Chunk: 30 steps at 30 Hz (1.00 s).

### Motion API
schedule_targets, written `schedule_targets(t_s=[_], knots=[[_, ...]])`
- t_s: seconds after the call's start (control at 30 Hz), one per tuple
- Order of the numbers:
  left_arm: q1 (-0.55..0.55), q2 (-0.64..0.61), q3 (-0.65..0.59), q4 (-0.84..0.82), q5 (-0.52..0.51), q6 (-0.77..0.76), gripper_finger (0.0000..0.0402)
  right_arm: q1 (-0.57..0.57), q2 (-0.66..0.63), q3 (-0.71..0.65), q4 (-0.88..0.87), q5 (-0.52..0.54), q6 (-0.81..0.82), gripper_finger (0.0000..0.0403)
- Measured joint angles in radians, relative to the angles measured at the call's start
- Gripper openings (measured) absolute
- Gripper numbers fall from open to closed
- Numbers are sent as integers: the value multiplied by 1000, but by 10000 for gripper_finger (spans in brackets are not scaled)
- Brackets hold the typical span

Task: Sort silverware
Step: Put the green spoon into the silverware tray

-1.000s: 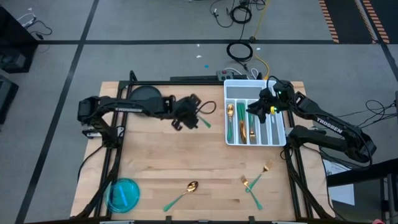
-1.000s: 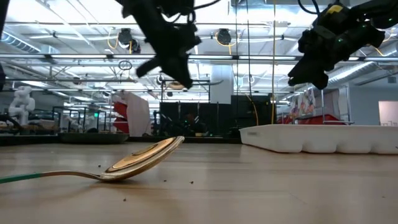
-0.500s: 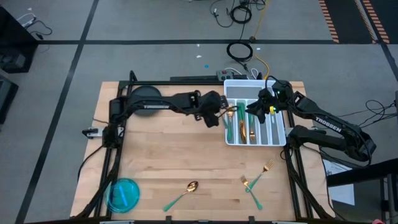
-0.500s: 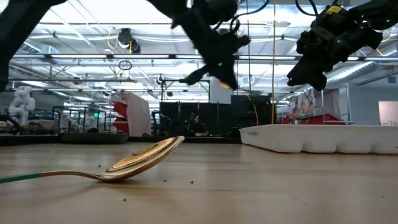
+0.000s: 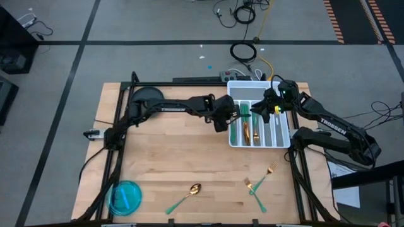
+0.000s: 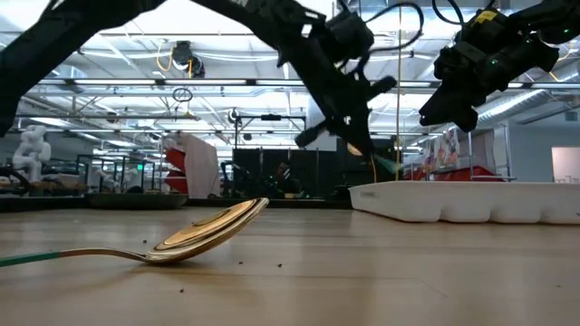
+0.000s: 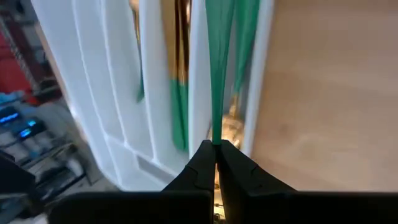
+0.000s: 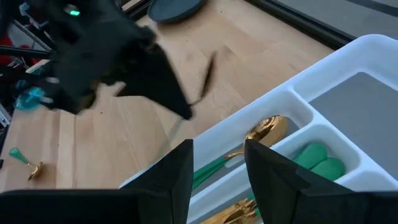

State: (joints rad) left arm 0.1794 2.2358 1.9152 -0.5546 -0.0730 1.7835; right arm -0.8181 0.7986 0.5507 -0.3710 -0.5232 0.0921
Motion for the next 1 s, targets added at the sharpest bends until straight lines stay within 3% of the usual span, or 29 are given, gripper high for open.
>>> schedule_targets(t_s=[0.13,0.67,1.0], knots=[[7,25,1,97,-35,11,5,0,0,0,0,-1,0,139],[8,22,3,105,159,13,5,0,0,0,3,0,-27,139],[21,78,2,139,171,13,5,0,0,0,8,1,-27,139]])
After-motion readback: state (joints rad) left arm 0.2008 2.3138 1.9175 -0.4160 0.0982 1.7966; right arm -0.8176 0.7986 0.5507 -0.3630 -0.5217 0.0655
